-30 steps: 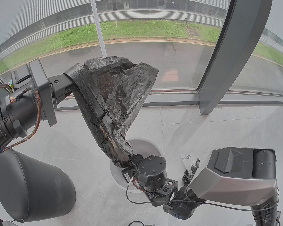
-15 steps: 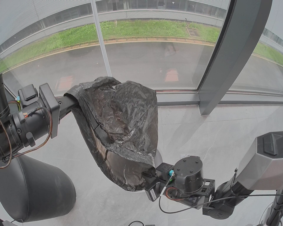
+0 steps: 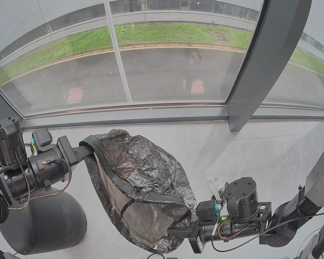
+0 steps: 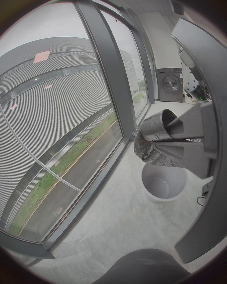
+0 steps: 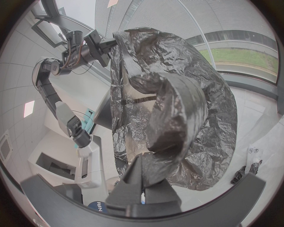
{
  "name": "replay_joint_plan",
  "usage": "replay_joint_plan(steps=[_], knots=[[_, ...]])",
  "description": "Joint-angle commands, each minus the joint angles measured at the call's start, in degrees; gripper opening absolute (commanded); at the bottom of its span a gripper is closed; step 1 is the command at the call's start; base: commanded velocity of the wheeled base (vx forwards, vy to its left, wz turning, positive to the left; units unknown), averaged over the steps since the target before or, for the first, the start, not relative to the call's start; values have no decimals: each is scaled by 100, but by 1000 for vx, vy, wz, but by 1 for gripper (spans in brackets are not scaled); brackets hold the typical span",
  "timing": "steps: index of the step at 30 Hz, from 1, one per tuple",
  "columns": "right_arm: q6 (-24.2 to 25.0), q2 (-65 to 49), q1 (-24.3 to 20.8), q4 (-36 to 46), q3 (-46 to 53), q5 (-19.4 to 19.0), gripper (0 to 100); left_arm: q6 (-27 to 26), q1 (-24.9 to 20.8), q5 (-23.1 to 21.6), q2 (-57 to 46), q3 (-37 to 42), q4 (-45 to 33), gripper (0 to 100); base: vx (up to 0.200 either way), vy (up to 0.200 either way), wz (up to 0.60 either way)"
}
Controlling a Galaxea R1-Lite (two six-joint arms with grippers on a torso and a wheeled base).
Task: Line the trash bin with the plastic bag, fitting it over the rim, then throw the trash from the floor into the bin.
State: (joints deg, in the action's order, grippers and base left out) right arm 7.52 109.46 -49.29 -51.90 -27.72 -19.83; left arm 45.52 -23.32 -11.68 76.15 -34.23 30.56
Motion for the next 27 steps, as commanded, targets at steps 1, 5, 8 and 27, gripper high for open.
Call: replay_joint_plan(steps=[1,5,8,27], knots=[[12,-56,33,30,118,-135,0,-43,21,-63,-39,312,46,0,0,0,0],[56,-47,24,39,179,-671,0,-70,12,-71,-48,549,46,0,0,0,0],[74,-39,24,39,188,-768,0,-131,12,-71,-48,672,38,0,0,0,0],[83,691,218,-14,-348,-917,0,-122,29,-168,-171,874,29,0,0,0,0]])
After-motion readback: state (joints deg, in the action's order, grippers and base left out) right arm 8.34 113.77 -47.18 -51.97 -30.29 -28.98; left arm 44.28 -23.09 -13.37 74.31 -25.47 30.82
